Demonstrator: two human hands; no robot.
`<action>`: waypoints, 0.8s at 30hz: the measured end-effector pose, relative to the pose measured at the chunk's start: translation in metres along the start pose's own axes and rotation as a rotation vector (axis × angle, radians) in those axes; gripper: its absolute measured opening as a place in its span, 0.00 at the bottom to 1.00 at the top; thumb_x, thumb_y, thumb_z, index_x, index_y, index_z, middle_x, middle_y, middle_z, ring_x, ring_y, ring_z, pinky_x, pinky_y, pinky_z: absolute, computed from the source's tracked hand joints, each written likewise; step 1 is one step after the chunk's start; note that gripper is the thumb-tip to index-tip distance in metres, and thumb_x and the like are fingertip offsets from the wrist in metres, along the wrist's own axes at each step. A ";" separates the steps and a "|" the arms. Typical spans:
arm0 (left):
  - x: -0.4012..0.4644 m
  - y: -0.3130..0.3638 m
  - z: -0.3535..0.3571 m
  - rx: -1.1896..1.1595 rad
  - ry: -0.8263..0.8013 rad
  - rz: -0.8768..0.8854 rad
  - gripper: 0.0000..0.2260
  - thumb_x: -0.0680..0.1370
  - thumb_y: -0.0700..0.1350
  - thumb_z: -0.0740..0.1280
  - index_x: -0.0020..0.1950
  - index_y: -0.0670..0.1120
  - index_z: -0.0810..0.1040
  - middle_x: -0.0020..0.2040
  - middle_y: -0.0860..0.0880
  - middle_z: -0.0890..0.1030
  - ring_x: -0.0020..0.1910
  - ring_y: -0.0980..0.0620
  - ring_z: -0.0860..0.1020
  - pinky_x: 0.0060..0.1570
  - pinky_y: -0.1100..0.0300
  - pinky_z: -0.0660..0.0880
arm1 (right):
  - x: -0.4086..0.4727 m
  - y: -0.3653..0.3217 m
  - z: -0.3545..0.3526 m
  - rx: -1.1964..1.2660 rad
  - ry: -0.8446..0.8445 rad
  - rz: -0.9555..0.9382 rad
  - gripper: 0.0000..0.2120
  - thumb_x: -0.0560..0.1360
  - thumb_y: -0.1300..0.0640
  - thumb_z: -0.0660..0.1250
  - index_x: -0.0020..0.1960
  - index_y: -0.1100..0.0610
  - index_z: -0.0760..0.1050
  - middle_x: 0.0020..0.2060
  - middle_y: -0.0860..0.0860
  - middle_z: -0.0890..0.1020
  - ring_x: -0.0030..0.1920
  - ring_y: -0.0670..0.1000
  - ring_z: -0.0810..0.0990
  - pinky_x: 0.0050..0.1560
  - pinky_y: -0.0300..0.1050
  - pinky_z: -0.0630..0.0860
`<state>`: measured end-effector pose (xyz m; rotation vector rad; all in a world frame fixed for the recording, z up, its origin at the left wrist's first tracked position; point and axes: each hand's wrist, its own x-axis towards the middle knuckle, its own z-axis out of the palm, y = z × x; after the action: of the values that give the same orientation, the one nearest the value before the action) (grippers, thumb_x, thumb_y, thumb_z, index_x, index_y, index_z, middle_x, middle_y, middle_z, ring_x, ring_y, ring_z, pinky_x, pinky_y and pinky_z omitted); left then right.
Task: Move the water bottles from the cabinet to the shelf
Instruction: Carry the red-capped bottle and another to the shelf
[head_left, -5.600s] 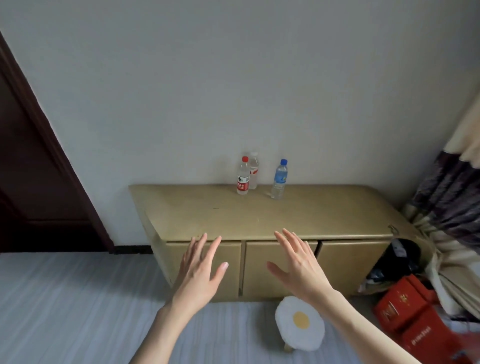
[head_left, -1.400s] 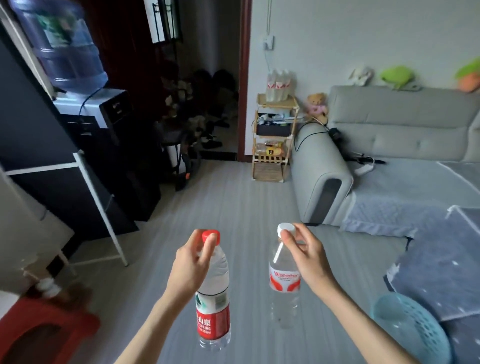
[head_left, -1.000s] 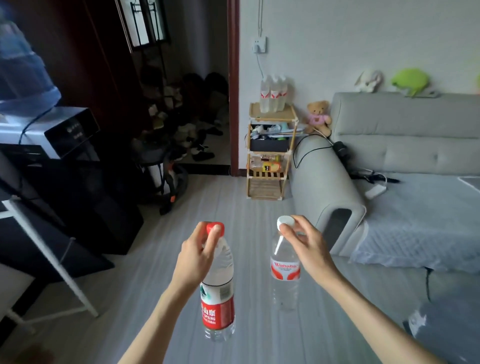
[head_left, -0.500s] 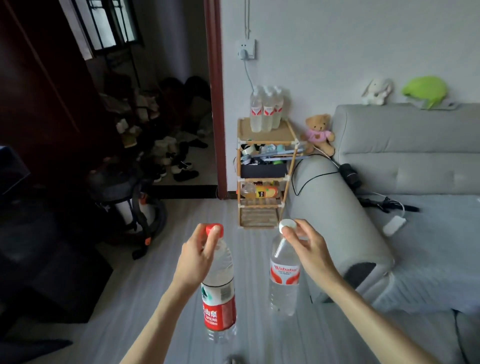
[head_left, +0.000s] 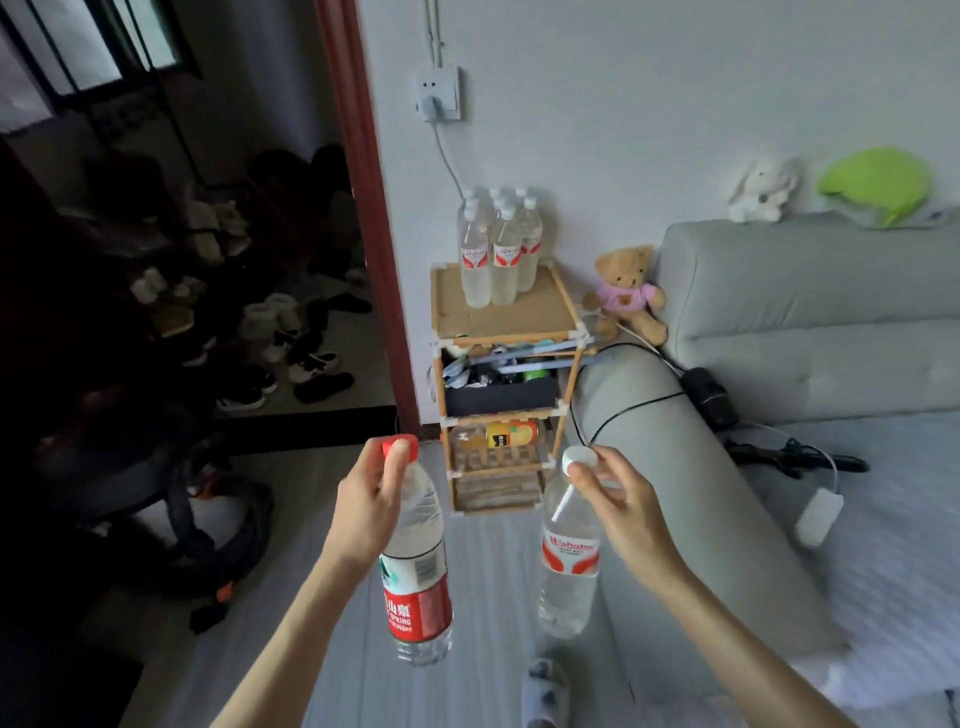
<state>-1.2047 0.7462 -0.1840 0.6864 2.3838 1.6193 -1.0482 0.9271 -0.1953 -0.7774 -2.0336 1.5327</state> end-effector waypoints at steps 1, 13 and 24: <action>0.018 -0.001 0.011 0.003 0.002 0.001 0.07 0.79 0.49 0.56 0.47 0.51 0.74 0.42 0.56 0.78 0.44 0.58 0.76 0.44 0.61 0.70 | 0.023 0.005 -0.003 -0.003 -0.004 0.002 0.06 0.75 0.53 0.65 0.51 0.49 0.75 0.47 0.46 0.80 0.48 0.40 0.77 0.40 0.24 0.71; 0.229 0.034 0.102 0.074 0.068 0.073 0.08 0.79 0.48 0.56 0.52 0.48 0.73 0.43 0.54 0.78 0.46 0.53 0.76 0.48 0.58 0.71 | 0.273 0.002 -0.051 -0.038 -0.063 -0.051 0.05 0.73 0.52 0.67 0.49 0.46 0.75 0.47 0.46 0.81 0.51 0.46 0.79 0.49 0.32 0.73; 0.378 0.023 0.143 -0.008 0.045 0.091 0.16 0.75 0.58 0.56 0.51 0.49 0.74 0.45 0.56 0.78 0.48 0.55 0.77 0.46 0.67 0.71 | 0.423 0.008 -0.039 -0.034 -0.034 -0.080 0.14 0.72 0.48 0.65 0.54 0.53 0.75 0.46 0.47 0.81 0.51 0.47 0.80 0.51 0.36 0.75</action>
<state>-1.4732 1.0484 -0.1778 0.7752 2.4093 1.6960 -1.3278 1.2459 -0.1782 -0.6793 -2.0943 1.4797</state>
